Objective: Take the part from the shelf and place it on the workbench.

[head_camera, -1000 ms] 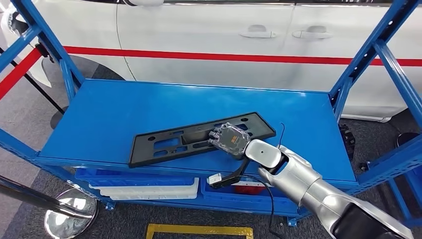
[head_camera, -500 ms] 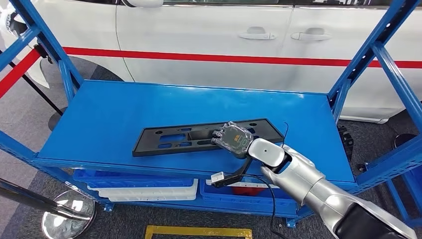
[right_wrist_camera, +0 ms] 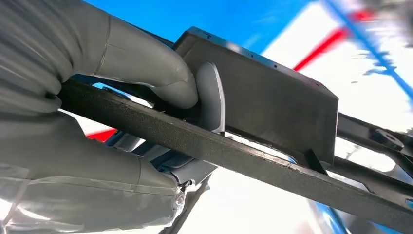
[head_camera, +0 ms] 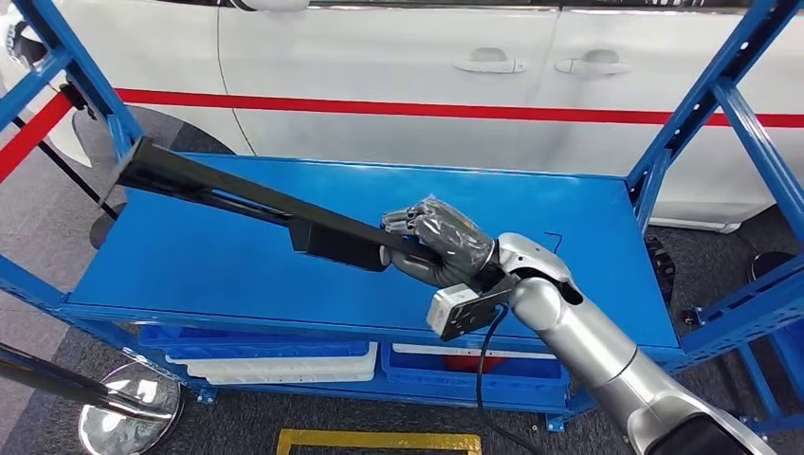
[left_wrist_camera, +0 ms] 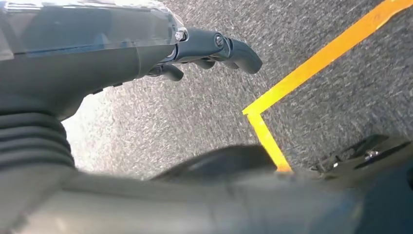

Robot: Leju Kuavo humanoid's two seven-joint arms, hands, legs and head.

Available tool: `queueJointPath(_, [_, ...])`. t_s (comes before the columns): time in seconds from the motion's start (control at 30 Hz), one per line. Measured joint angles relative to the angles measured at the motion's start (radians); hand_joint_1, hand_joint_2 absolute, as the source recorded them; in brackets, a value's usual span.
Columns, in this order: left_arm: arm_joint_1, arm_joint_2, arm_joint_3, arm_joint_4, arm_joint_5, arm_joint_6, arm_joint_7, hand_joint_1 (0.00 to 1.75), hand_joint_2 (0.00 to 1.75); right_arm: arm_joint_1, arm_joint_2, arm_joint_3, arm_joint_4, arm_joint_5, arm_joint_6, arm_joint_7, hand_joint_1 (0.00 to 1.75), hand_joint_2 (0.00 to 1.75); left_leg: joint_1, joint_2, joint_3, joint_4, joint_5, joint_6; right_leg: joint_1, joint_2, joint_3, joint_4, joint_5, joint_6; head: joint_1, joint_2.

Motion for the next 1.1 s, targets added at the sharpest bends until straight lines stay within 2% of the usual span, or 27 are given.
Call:
queueJointPath(0.07, [0.002,0.001,0.0,0.0,-0.003,0.005,-0.001,0.0,1.75,0.018,-0.003,-0.023,-0.043,-0.077,0.037,-0.014,1.75,1.75,0.0,0.007,-0.002,0.005,-0.008,-0.011,-0.005,0.009,0.0,-0.008,0.003,-0.008,0.0,0.0])
queueJointPath(0.1, [0.002,0.002,-0.001,0.0,-0.004,0.008,-0.003,0.0,1.75,0.024,-0.006,-0.034,-0.063,-0.111,0.054,-0.018,1.75,1.75,0.001,0.009,-0.009,0.024,-0.023,-0.017,-0.007,0.012,0.002,-0.011,0.005,-0.014,0.0,0.0])
queueJointPath(0.13, [0.002,0.002,-0.001,0.0,-0.006,0.01,-0.005,0.0,1.75,0.028,-0.009,-0.043,-0.081,-0.141,0.072,-0.019,1.75,1.75,0.002,0.009,-0.026,0.062,-0.048,-0.023,-0.01,0.013,0.003,-0.015,0.007,-0.019,0.0,0.0])
queueJointPath(0.2, [0.003,0.004,-0.001,0.0,-0.007,0.013,-0.016,0.0,1.75,0.04,-0.02,-0.053,-0.116,-0.211,0.112,-0.021,1.75,1.75,0.005,0.009,-0.085,0.189,-0.111,-0.032,-0.008,0.016,0.004,-0.015,0.008,-0.025,0.0,0.0])
queueJointPath(0.23, [0.005,0.004,-0.001,0.0,-0.006,0.013,-0.024,0.0,1.75,0.047,-0.026,-0.056,-0.132,-0.244,0.131,-0.017,1.75,1.75,0.006,0.009,-0.114,0.248,-0.131,-0.034,-0.008,0.017,0.004,-0.015,0.007,-0.025,0.0,0.0])
queueJointPath(0.27, [0.006,0.006,-0.001,0.0,-0.006,0.013,-0.035,0.0,1.75,0.054,-0.031,-0.058,-0.147,-0.274,0.147,-0.012,1.75,1.75,0.006,0.009,-0.129,0.278,-0.134,-0.036,-0.007,0.019,0.004,-0.014,0.007,-0.025,0.0,0.0])
queueJointPath(0.3, [0.006,0.007,-0.001,0.0,-0.006,0.011,-0.046,0.0,1.75,0.06,-0.034,-0.061,-0.16,-0.301,0.16,-0.003,1.75,1.75,0.007,0.009,-0.126,0.27,-0.118,-0.036,-0.007,0.021,0.004,-0.013,0.007,-0.025,0.0,0.0])
queueJointPath(0.33, [0.007,0.008,-0.001,0.0,-0.005,0.009,-0.057,0.0,1.75,0.066,-0.036,-0.063,-0.172,-0.325,0.17,0.006,1.75,1.75,0.007,0.009,-0.103,0.223,-0.087,-0.035,-0.007,0.024,0.005,-0.011,0.006,-0.023,0.0,0.0])
queueJointPath(0.4, [0.007,0.01,-0.001,0.0,-0.001,0.007,-0.077,0.0,1.75,0.081,-0.038,-0.068,-0.195,-0.369,0.187,0.021,1.75,1.75,0.008,0.003,-0.035,0.087,-0.027,-0.029,-0.006,0.03,0.006,-0.008,0.003,-0.018,0.0,0.0])
queueJointPath(0.43, [0.009,0.01,-0.001,0.0,0.003,0.008,-0.085,0.0,1.75,0.093,-0.038,-0.07,-0.205,-0.388,0.195,0.025,1.75,1.75,0.008,-0.001,-0.01,0.038,-0.012,-0.024,-0.005,0.033,0.005,-0.006,0.002,-0.013,0.0,0.0])
queueJointPath(0.47, [0.01,0.011,-0.001,0.0,0.008,0.009,-0.094,0.0,1.75,0.109,-0.038,-0.071,-0.213,-0.403,0.202,0.027,1.75,1.75,0.007,-0.004,0.002,0.012,-0.007,-0.018,-0.004,0.036,0.005,-0.006,0.002,-0.008,0.0,0.0])
queueJointPath(0.57, [0.009,0.011,0.0,0.0,0.015,0.012,-0.112,0.0,1.75,0.167,-0.038,-0.07,-0.231,-0.425,0.215,0.025,1.75,1.75,0.006,-0.003,0.004,0.0,-0.002,0.003,-0.005,0.038,0.004,-0.007,0.002,0.009,0.0,0.0])
queueJointPath(0.6, [0.007,0.01,0.0,0.0,0.016,0.013,-0.115,0.0,1.75,0.183,-0.038,-0.069,-0.236,-0.427,0.215,0.023,1.75,1.75,0.007,-0.002,0.005,-0.006,0.002,0.01,-0.005,0.037,-0.001,0.006,-0.008,0.013,0.0,0.0])
queueJointPath(0.67, [0.005,0.01,0.0,0.0,0.017,0.022,-0.119,0.0,1.75,0.211,-0.037,-0.068,-0.243,-0.432,0.216,0.018,1.75,1.75,0.009,0.004,0.007,-0.013,0.007,0.019,-0.008,0.037,-0.037,0.088,-0.061,0.02,0.0,0.0])
queueJointPath(0.73, [0.005,0.01,0.0,0.0,0.018,0.038,-0.123,0.0,1.75,0.249,-0.036,-0.065,-0.249,-0.438,0.217,0.009,1.75,1.75,0.008,0.008,0.007,-0.013,0.007,0.023,-0.009,0.037,-0.095,0.217,-0.118,0.024,0.0,0.0])
queueJointPath(0.77, [0.006,0.011,0.001,0.0,0.023,0.047,-0.125,0.0,1.75,0.272,-0.036,-0.063,-0.252,-0.44,0.217,0.004,1.75,1.75,0.007,0.008,0.007,-0.013,0.007,0.023,-0.009,0.037,-0.112,0.257,-0.128,0.025,0.0,0.0])
queueJointPath(0.8, [0.006,0.011,0.001,0.0,0.031,0.056,-0.126,0.0,1.75,0.292,-0.036,-0.059,-0.255,-0.443,0.218,-0.001,1.75,1.75,0.006,0.008,0.007,-0.012,0.006,0.023,-0.009,0.037,-0.112,0.26,-0.118,0.025,0.0,0.0])
queueJointPath(0.83, [0.006,0.011,0.002,0.0,0.041,0.064,-0.126,0.0,1.75,0.308,-0.036,-0.057,-0.259,-0.448,0.219,-0.004,1.75,1.75,0.006,0.009,0.007,-0.01,0.005,0.022,-0.009,0.036,-0.094,0.224,-0.091,0.023,0.0,0.0])
queueJointPath(0.9, [0.004,0.011,0.006,0.0,0.059,0.076,-0.124,0.0,1.75,0.326,-0.036,-0.054,-0.27,-0.459,0.219,-0.006,1.75,1.75,0.003,0.01,0.008,-0.007,0.003,0.019,-0.006,0.027,-0.024,0.088,-0.03,0.013,0.0,0.0])
queueJointPath(0.97, [0.003,0.01,0.009,0.0,0.066,0.08,-0.117,0.0,1.75,0.336,-0.036,-0.054,-0.279,-0.473,0.217,0.001,1.75,1.75,-0.002,0.014,0.008,-0.005,0.0,0.011,0.001,0.018,0.018,0.001,-0.007,0.004,0.0,0.0])
queueJointPath(1.03, [0.002,0.009,0.013,0.0,0.073,0.08,-0.109,0.0,1.75,0.346,-0.036,-0.053,-0.284,-0.487,0.21,0.02,1.75,1.75,-0.004,0.018,0.009,-0.007,0.001,0.002,0.004,0.021,0.02,-0.012,-0.008,-0.004,0.0,0.0])
queueJointPath(1.1, [0.001,0.008,0.022,0.0,0.082,0.08,-0.102,0.0,1.75,0.354,-0.04,-0.054,-0.286,-0.494,0.198,0.041,1.75,1.75,-0.004,0.02,0.007,0.003,-0.01,-0.011,-0.002,0.023,0.023,-0.019,-0.003,-0.013,0.0,0.0])
